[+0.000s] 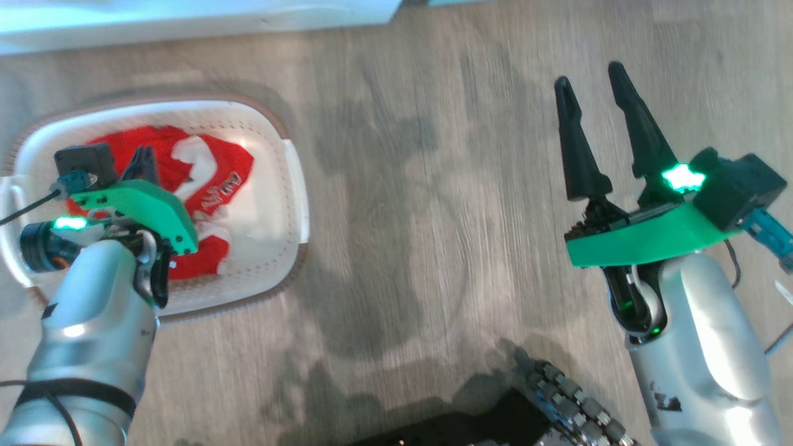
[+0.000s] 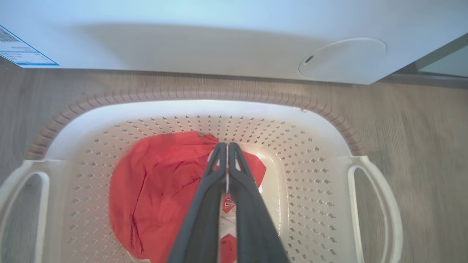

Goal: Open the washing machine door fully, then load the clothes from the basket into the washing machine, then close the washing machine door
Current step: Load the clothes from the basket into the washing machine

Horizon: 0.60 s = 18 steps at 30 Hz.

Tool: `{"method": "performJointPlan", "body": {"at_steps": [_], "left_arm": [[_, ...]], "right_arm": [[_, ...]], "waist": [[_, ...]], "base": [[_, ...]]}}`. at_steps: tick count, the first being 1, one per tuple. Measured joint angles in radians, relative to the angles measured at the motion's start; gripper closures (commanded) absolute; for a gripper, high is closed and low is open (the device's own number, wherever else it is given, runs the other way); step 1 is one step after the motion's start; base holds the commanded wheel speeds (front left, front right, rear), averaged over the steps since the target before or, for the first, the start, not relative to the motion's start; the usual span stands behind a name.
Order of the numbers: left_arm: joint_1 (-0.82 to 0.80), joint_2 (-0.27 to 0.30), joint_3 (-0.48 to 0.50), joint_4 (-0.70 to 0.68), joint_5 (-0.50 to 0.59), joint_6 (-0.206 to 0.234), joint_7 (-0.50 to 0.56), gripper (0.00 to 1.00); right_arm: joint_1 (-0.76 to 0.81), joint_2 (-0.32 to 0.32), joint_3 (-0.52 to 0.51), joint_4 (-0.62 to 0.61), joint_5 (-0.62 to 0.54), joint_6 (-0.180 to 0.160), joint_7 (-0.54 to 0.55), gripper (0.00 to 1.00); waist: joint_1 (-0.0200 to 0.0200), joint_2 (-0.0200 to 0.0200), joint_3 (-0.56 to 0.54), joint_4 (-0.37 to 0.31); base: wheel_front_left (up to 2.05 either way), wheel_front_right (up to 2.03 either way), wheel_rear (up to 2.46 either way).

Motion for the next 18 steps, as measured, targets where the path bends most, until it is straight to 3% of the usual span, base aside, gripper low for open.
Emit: {"method": "performJointPlan", "body": {"at_steps": [1,2,3,12,18], "left_arm": [[0.014,-0.002,0.007,-0.039,0.000,0.008,0.000,0.19],[0.033,-0.002,0.019,-0.093,0.002,0.021,0.000,0.00],[0.033,-0.002,0.019,-0.093,0.002,0.021,0.000,0.00],[0.243,0.003,0.088,-0.578,0.088,0.105,-0.004,0.00],[0.311,0.013,0.090,-0.797,0.138,0.140,-0.005,0.00]], "right_arm": [[0.010,0.000,-0.007,0.002,-0.003,0.000,0.000,0.00],[0.018,0.000,-0.012,0.003,-0.009,0.000,0.000,0.00],[0.018,0.000,-0.012,0.003,-0.009,0.000,0.000,0.00],[0.064,0.000,-0.043,0.013,-0.041,0.000,0.000,0.00],[0.087,-0.002,-0.061,0.029,-0.045,0.000,0.000,0.00]], "waist": [[0.0000,0.0000,-0.014,0.008],[0.0000,0.0000,-0.029,0.016],[0.0000,0.0000,-0.029,0.016],[0.0000,0.0000,-0.146,0.085],[0.0000,0.0000,-0.223,0.116]], "base": [[0.00,0.00,0.00],[0.00,0.00,0.00],[0.00,0.00,0.00],[0.00,0.00,0.00],[0.00,0.00,0.00]]}}
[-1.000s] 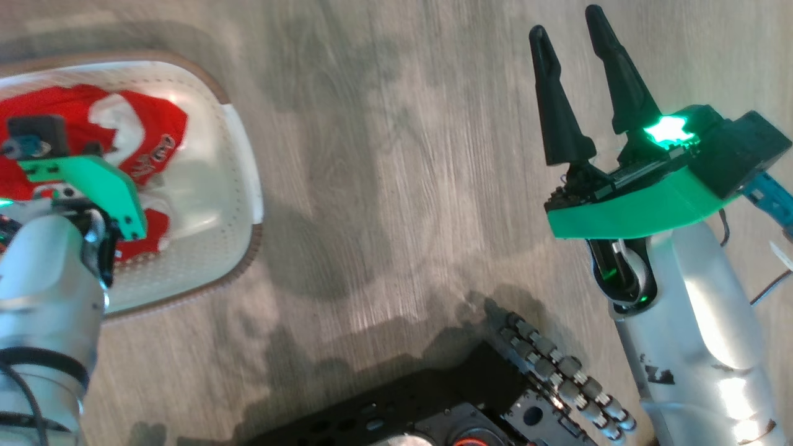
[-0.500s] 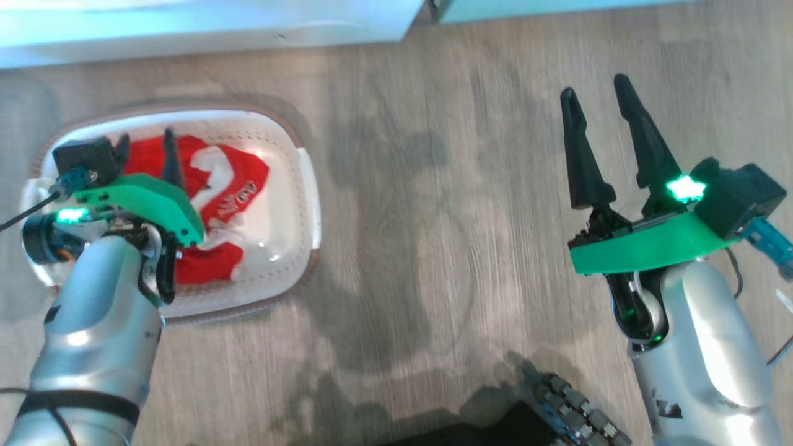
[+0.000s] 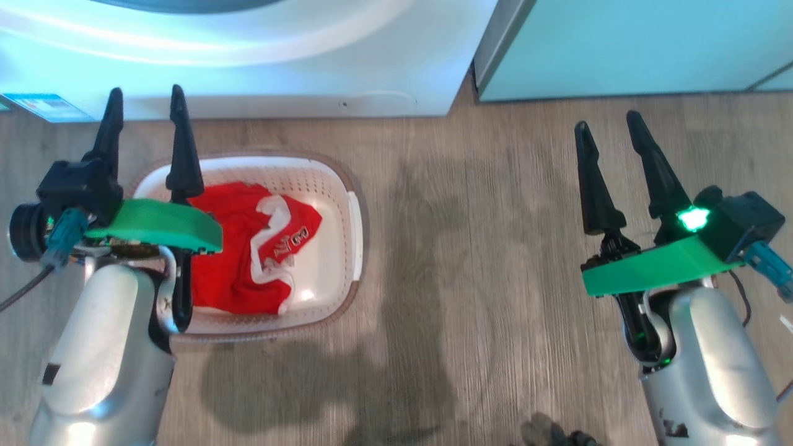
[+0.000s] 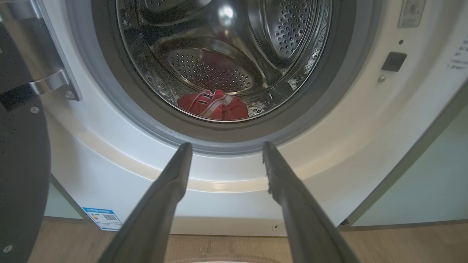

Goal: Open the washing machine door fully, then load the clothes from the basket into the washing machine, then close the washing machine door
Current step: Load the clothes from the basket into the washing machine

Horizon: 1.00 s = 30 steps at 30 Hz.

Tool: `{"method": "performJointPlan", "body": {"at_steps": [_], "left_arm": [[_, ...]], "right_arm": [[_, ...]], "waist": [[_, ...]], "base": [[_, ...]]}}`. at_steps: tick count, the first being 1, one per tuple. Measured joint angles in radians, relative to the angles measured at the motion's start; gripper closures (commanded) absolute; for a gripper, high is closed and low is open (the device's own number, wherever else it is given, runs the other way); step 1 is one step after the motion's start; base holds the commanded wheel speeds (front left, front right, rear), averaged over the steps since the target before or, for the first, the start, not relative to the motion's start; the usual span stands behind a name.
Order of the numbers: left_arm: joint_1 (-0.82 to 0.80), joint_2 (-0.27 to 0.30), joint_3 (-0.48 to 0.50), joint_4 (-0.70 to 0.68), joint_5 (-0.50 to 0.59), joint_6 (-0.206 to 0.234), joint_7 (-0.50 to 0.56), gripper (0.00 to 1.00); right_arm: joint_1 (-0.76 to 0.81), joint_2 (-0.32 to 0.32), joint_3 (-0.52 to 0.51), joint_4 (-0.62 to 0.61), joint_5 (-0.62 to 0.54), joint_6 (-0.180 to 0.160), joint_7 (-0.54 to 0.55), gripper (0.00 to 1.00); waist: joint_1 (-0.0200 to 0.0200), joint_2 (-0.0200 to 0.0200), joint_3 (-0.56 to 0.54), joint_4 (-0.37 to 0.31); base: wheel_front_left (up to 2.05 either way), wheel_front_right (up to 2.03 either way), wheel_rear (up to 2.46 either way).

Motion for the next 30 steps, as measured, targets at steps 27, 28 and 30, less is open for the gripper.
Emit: {"method": "performJointPlan", "body": {"at_steps": [27,28,30], "left_arm": [[0.388,0.072,0.018,-0.265,0.066,0.103,0.050,0.00],[0.400,0.074,0.016,-0.268,0.066,0.103,0.057,0.00],[0.420,0.078,0.008,-0.271,0.066,0.103,0.068,0.00]], "right_arm": [[0.235,-0.004,-0.054,-0.014,-0.026,0.000,0.072,0.00],[0.242,-0.004,-0.056,-0.015,-0.026,0.000,0.076,0.00],[0.255,-0.004,-0.057,-0.017,-0.026,0.000,0.080,0.00]], "waist": [[0.0000,0.0000,-0.323,0.021],[0.0000,0.0000,-0.331,0.022],[0.0000,0.0000,-0.347,0.025]], "base": [[0.00,0.00,0.00],[0.00,0.00,0.00],[0.00,0.00,0.00]]}}
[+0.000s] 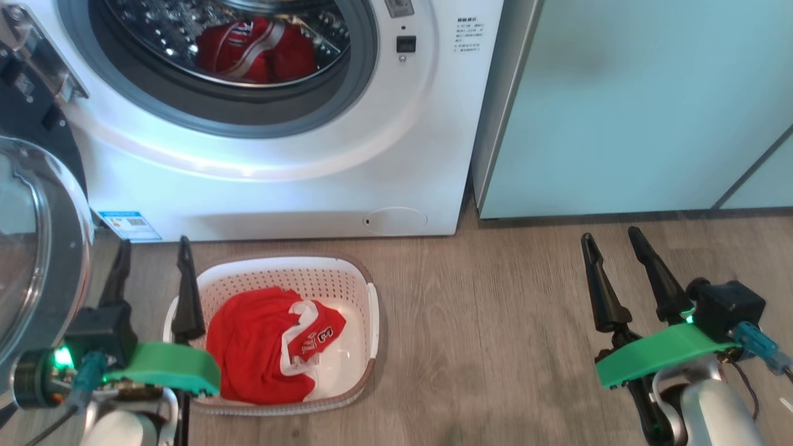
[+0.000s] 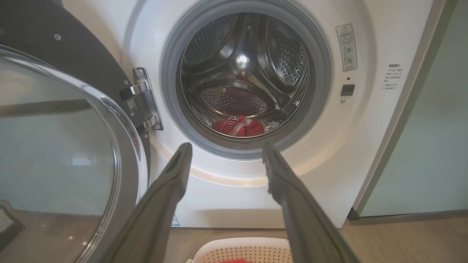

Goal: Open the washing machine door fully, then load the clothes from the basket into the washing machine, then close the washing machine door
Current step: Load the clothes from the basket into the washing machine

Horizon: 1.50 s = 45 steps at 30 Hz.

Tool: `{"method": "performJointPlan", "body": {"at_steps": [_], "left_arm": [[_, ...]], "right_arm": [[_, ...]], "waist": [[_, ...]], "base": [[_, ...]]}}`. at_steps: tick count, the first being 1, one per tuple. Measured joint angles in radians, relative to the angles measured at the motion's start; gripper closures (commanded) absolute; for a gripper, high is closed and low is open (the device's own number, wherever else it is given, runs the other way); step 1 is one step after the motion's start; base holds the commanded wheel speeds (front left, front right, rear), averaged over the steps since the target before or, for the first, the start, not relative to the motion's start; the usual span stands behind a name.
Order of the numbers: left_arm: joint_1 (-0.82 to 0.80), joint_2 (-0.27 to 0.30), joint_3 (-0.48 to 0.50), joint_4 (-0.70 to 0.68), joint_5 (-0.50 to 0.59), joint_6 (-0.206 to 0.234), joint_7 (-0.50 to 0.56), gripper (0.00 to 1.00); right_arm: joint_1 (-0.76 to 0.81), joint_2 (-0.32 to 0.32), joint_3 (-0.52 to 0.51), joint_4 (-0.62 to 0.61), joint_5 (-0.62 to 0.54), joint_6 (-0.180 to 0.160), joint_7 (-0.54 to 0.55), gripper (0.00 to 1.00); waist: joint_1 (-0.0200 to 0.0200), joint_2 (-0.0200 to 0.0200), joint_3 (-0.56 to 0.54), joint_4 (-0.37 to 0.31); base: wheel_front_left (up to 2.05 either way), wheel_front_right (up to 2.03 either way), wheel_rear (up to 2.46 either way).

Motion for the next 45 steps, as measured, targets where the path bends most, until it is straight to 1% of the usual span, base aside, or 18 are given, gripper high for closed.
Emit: {"method": "performJointPlan", "body": {"at_steps": [6,13,34,38,40,45], "left_arm": [[0.052,0.002,-0.011,-0.010,-0.001,0.016,0.024,0.00],[0.067,0.002,-0.012,-0.011,-0.002,0.017,0.030,0.00],[0.059,0.002,-0.023,0.005,-0.020,0.022,0.030,0.00],[0.010,-0.007,-0.023,0.055,-0.042,0.015,0.027,0.00],[-0.027,-0.022,-0.023,0.090,-0.052,0.014,0.022,0.00],[-0.134,-0.069,-0.037,0.247,-0.102,-0.039,0.007,0.00]], "right_arm": [[0.023,0.003,-0.010,-0.015,-0.008,0.000,0.013,0.00],[0.037,0.006,-0.015,-0.024,-0.008,0.000,0.018,0.00],[0.036,0.010,-0.016,-0.043,-0.008,0.000,0.026,0.00],[0.033,0.010,-0.013,-0.055,-0.008,0.000,0.026,0.00],[0.027,0.011,-0.008,-0.057,-0.008,0.000,0.026,0.00],[-0.025,0.011,0.015,-0.070,-0.008,0.000,0.024,0.00]], "waist": [[0.0000,0.0000,-0.037,0.002],[0.0000,0.0000,-0.046,0.003],[0.0001,-0.0001,-0.025,0.011],[0.0001,-0.0001,0.005,0.010],[0.0001,-0.0001,0.027,0.007],[0.0002,-0.0001,0.098,-0.003]], "base": [[0.00,0.00,0.00],[0.00,0.00,0.00],[0.00,0.00,0.00],[0.00,0.00,0.00],[0.00,0.00,0.00],[0.00,0.00,0.00]]}}
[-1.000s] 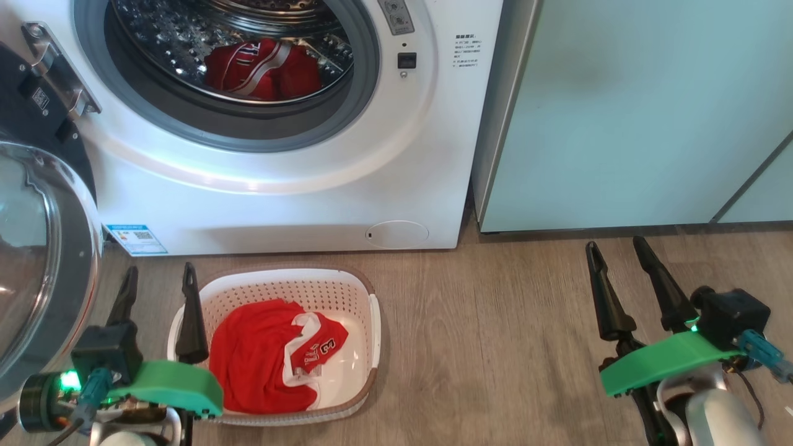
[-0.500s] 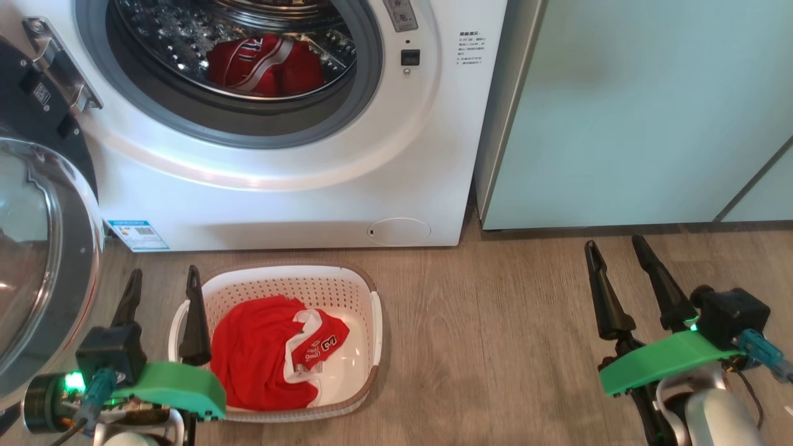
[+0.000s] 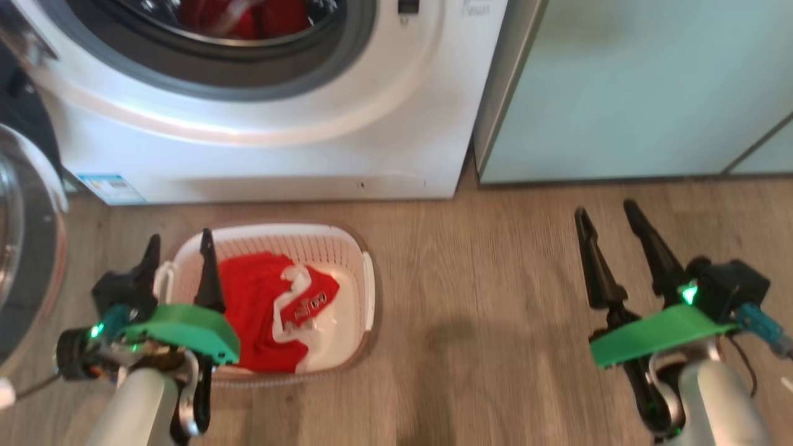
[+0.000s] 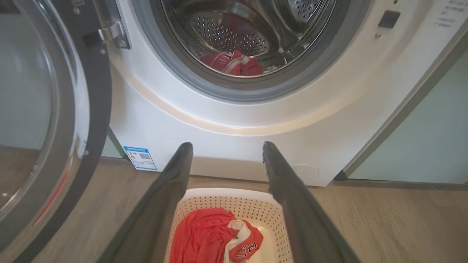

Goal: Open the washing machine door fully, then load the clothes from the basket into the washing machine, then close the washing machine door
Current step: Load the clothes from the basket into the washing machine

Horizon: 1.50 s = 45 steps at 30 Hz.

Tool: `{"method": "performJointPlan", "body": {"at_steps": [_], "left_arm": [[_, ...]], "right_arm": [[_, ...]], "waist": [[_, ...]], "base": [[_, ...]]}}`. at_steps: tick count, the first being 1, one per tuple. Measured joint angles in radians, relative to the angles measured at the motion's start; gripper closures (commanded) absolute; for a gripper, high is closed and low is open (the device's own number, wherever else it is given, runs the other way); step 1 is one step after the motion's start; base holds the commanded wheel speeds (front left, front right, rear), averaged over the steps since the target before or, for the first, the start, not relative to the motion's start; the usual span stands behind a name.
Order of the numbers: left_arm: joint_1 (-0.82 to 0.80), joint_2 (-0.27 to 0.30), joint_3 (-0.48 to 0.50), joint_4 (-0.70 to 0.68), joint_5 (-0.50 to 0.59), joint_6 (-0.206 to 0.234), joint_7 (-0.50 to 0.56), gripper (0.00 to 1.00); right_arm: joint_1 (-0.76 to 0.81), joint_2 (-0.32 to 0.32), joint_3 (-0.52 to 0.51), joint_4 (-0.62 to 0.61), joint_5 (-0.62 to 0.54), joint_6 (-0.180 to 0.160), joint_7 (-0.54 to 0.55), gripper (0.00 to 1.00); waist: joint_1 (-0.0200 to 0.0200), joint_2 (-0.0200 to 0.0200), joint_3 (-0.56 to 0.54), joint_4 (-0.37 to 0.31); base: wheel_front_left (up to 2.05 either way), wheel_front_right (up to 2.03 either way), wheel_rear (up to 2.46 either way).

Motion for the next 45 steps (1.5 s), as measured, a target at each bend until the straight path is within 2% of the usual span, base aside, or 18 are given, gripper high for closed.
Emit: {"method": "performJointPlan", "body": {"at_steps": [11,21,30,37,45], "left_arm": [[-0.330,-0.071,-0.030,0.483,-0.057,-0.131,0.000,0.00],[-0.630,-0.069,-0.076,0.811,-0.049,-0.257,0.082,0.00],[-0.765,-0.014,-0.097,0.966,-0.047,-0.324,0.167,0.00],[-0.838,0.053,-0.105,1.011,-0.037,-0.342,0.178,0.00],[-0.885,0.134,-0.119,1.041,-0.019,-0.343,0.197,0.00]], "right_arm": [[-0.148,-0.001,0.055,-0.006,0.002,0.000,-0.032,0.00],[-0.297,-0.002,0.133,-0.006,0.027,0.000,-0.071,0.00],[-0.398,-0.002,0.193,0.020,0.062,0.000,-0.100,0.00],[-0.437,-0.002,0.219,-0.002,0.118,0.000,-0.102,0.00],[-0.442,-0.002,0.239,-0.020,0.176,0.000,-0.105,0.00]], "waist": [[0.0002,0.0000,0.220,-0.040],[0.0003,0.0000,0.465,-0.088],[0.0003,0.0000,0.655,-0.142],[0.0001,0.0000,0.759,-0.194],[0.0002,0.0000,0.850,-0.254]], "base": [[0.00,0.00,0.00],[0.00,0.00,0.00],[0.00,0.00,0.00],[0.00,0.00,0.00],[0.00,0.00,0.00]]}}
